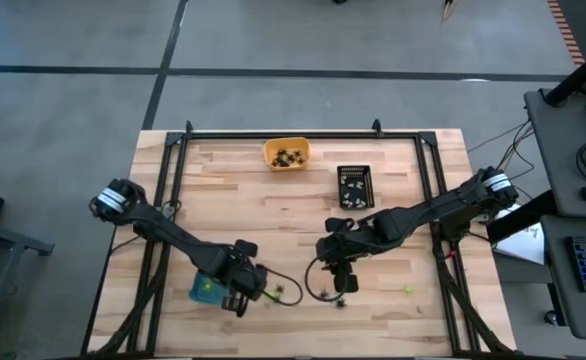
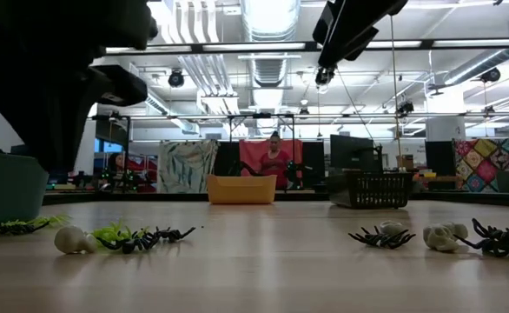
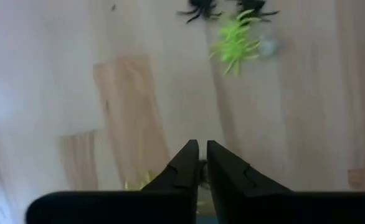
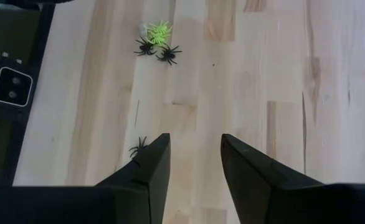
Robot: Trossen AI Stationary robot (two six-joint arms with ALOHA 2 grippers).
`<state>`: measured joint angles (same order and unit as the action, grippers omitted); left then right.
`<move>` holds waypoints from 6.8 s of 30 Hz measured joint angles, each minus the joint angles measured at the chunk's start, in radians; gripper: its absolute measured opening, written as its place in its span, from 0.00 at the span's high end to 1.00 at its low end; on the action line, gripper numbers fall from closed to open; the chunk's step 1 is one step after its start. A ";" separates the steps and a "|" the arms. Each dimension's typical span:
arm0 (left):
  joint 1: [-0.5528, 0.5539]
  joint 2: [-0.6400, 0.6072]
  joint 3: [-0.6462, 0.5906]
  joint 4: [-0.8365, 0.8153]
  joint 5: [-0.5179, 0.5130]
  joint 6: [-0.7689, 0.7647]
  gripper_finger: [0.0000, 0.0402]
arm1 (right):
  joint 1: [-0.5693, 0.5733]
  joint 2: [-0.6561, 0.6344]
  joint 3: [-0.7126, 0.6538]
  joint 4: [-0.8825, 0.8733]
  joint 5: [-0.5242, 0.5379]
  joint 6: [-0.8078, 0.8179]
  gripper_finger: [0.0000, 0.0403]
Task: Sort Halloween decoration
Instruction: Put the black spider toy into the yellow bin
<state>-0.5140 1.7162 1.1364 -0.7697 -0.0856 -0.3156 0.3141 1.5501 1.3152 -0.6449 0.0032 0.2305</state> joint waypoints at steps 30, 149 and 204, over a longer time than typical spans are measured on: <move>0.020 0.222 0.133 -0.164 0.103 -0.019 0.66 | 0.000 0.009 0.000 0.000 -0.002 0.040 0.65; -0.007 -0.268 -0.090 0.391 -0.364 0.193 1.00 | 0.015 0.025 -0.150 0.626 0.149 -0.270 0.69; 0.010 -0.312 -0.366 1.240 -0.534 0.216 1.00 | 0.013 0.050 -0.224 1.023 0.285 -0.466 0.67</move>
<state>-0.5037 1.4044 0.7700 0.4701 -0.6194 -0.0994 0.3267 1.5998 1.0909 0.3786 0.2885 -0.2355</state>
